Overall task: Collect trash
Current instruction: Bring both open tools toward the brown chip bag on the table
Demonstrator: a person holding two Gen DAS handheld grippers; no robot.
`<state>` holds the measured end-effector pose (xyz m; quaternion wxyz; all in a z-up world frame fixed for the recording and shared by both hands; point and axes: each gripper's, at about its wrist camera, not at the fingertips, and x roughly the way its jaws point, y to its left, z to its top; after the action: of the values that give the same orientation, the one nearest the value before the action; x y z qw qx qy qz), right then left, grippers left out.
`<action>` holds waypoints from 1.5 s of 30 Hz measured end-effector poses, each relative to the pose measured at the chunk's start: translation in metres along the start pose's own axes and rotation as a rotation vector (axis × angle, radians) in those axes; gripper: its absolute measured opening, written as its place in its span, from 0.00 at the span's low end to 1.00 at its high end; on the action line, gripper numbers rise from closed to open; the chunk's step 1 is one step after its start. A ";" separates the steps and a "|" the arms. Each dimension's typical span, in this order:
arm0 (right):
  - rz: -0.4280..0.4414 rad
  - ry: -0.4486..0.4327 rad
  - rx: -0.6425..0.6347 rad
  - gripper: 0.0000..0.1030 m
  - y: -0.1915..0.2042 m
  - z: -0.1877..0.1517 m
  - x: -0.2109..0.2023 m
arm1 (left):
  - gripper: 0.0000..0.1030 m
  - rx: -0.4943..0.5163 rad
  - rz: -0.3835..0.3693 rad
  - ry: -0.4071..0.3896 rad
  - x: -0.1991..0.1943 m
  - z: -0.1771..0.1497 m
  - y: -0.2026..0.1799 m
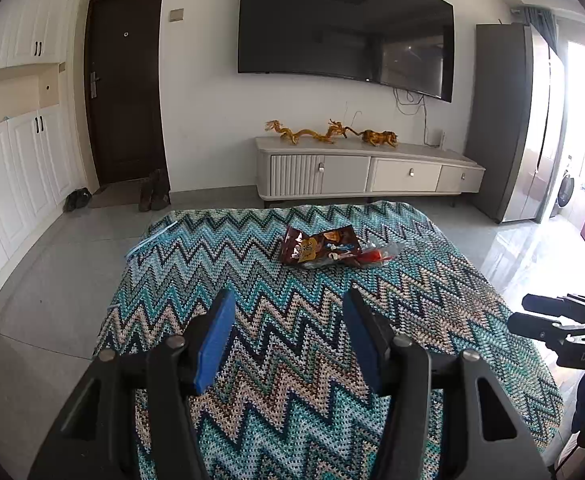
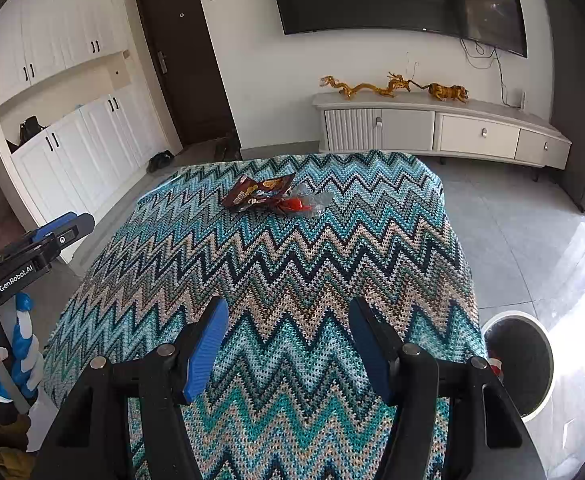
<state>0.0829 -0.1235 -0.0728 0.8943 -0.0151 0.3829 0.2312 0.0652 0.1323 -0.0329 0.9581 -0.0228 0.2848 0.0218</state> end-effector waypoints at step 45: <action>-0.113 0.045 0.002 0.92 0.010 -0.015 0.027 | 0.61 -0.093 -0.045 -0.031 -0.005 -0.028 0.017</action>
<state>0.0844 -0.1071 -0.1005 0.8971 -0.0408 0.4017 0.1795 0.0447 0.1475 -0.0545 0.9605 -0.0733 0.2681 0.0139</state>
